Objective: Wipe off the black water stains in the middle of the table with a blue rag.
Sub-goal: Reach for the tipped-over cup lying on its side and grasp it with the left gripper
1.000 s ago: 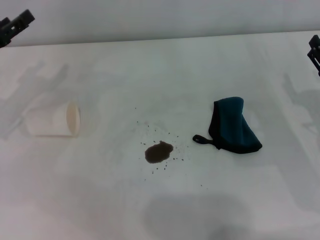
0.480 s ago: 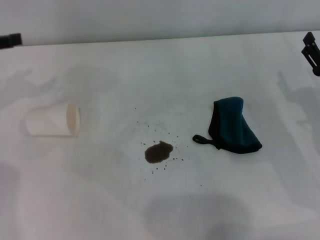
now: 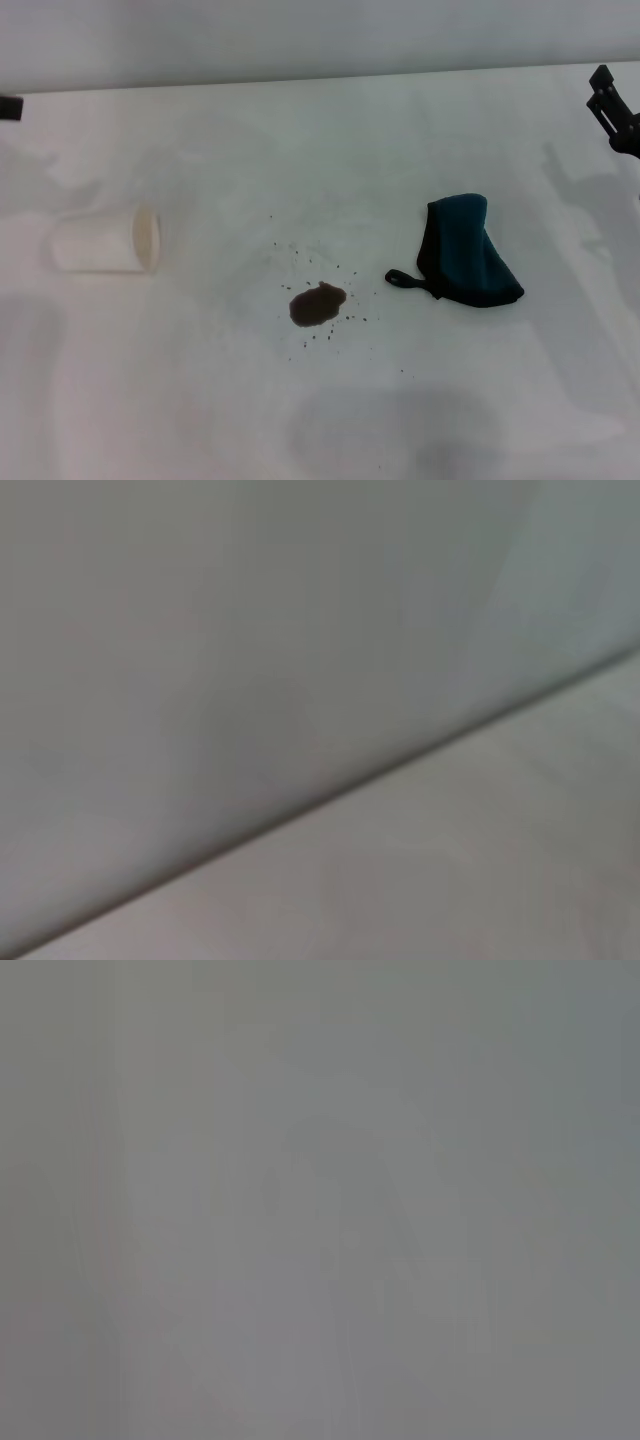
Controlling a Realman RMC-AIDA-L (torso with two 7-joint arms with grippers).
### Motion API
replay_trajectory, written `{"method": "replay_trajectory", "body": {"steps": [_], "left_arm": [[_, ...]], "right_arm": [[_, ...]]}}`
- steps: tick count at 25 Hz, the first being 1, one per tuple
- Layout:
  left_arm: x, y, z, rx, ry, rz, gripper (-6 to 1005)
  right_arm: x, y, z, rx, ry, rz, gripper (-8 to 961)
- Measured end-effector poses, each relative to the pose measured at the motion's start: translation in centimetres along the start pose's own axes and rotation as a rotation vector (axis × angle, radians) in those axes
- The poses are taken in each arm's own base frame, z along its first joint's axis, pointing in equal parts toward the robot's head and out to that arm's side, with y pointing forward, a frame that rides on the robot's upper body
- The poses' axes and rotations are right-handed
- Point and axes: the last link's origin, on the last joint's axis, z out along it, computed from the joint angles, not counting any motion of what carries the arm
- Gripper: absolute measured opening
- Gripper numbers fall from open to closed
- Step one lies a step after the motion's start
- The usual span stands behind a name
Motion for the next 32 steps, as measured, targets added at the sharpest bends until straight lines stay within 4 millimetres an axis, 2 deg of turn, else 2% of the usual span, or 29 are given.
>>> {"method": "replay_trajectory", "body": {"steps": [6, 14, 15, 23, 27, 32], "left_arm": [[1.0, 0.8, -0.1, -0.045, -0.119, 0.154, 886], [2.6, 2.5, 1.5, -0.107, -0.275, 0.353, 887], [2.8, 3.3, 2.4, -0.137, -0.324, 0.416, 887], [2.2, 5.4, 5.4, -0.161, -0.459, 0.586, 886], [1.7, 6.2, 7.0, -0.150, -0.475, 0.696, 886], [1.6, 6.3, 8.1, -0.131, -0.485, 0.738, 886]], "right_arm": [[0.1, 0.1, -0.1, 0.006, 0.002, 0.011, 816], [0.5, 0.9, -0.3, 0.004, 0.016, 0.048, 811], [0.8, 1.6, -0.3, 0.000, 0.026, 0.071, 811], [1.2, 2.2, -0.5, 0.002, 0.038, 0.099, 805], [1.3, 2.4, -0.6, 0.002, 0.043, 0.108, 803], [1.3, 2.5, -0.6, 0.001, 0.045, 0.113, 800]]}}
